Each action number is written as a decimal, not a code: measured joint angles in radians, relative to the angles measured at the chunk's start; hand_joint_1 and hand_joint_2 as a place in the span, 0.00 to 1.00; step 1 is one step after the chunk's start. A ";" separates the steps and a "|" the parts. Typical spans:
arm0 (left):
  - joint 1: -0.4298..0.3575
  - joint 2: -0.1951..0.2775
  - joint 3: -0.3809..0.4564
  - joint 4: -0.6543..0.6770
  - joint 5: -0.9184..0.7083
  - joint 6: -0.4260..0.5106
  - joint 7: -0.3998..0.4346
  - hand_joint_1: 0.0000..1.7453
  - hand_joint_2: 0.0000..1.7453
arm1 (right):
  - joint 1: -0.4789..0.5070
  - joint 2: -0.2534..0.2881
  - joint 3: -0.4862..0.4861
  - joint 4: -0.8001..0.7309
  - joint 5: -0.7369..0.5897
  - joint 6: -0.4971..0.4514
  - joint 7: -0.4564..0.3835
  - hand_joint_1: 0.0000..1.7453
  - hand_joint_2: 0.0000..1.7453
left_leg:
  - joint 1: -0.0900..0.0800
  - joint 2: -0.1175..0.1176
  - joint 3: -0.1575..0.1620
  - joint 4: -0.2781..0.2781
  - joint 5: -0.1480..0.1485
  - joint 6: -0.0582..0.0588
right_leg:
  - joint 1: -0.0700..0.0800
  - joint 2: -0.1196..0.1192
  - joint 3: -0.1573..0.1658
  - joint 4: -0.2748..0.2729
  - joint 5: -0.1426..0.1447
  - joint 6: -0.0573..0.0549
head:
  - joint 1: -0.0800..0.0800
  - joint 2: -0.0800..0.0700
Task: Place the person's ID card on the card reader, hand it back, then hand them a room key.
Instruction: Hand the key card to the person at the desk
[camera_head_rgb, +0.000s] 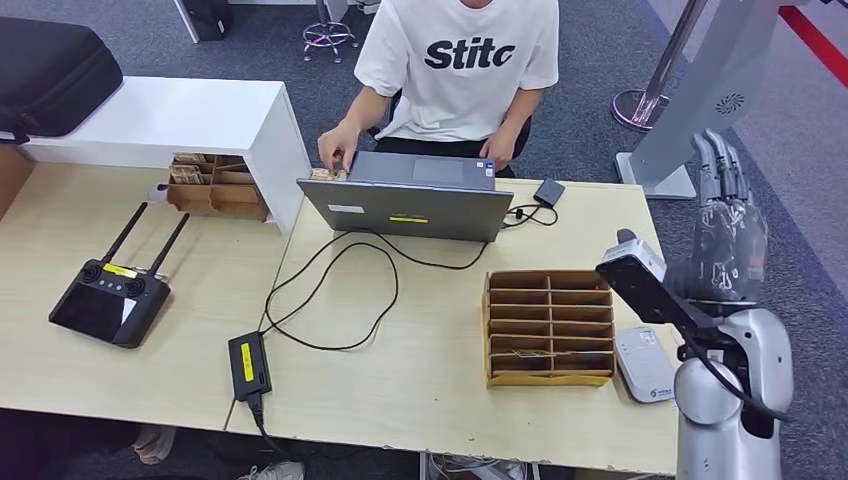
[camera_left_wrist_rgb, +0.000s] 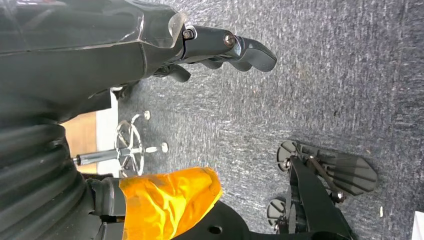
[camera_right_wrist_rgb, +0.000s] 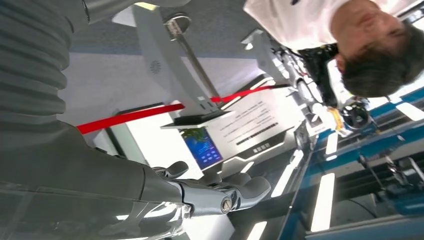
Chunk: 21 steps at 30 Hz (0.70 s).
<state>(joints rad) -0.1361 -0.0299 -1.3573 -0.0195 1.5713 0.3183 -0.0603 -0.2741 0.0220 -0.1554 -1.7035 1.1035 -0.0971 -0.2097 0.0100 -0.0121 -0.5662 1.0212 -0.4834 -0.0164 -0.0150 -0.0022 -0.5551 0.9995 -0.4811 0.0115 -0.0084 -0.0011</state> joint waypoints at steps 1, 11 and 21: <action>0.000 -0.001 0.007 0.000 0.000 0.002 0.000 0.00 1.00 | 0.025 -0.007 -0.010 -0.009 0.000 -0.005 -0.005 0.00 1.00 | 0.000 0.000 0.000 0.000 0.000 0.000 | 0.000 0.000 0.000 0.000 0.000 0.000 | 0.000 0.000; 0.006 -0.012 0.061 0.000 0.000 0.012 -0.009 0.00 1.00 | 0.218 -0.056 -0.089 -0.068 0.010 -0.039 -0.032 0.00 1.00 | 0.000 0.000 -0.001 0.000 0.000 0.000 | 0.000 0.000 -0.001 0.000 0.000 0.000 | 0.000 0.000; 0.008 -0.016 0.089 0.000 0.000 0.020 -0.015 0.00 1.00 | 0.344 -0.061 -0.142 -0.111 0.008 -0.062 -0.042 0.00 1.00 | 0.000 0.000 -0.001 0.000 0.000 0.000 | 0.000 0.000 -0.001 0.000 0.000 0.000 | 0.000 0.000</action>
<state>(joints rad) -0.1284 -0.0456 -1.2682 -0.0195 1.5713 0.3385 -0.0757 0.0695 -0.0385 -0.2974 -1.8149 1.1112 -0.1595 -0.2520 0.0101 -0.0119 -0.5672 1.0211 -0.4835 -0.0163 -0.0150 -0.0019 -0.5562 0.9995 -0.4812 0.0116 -0.0084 -0.0011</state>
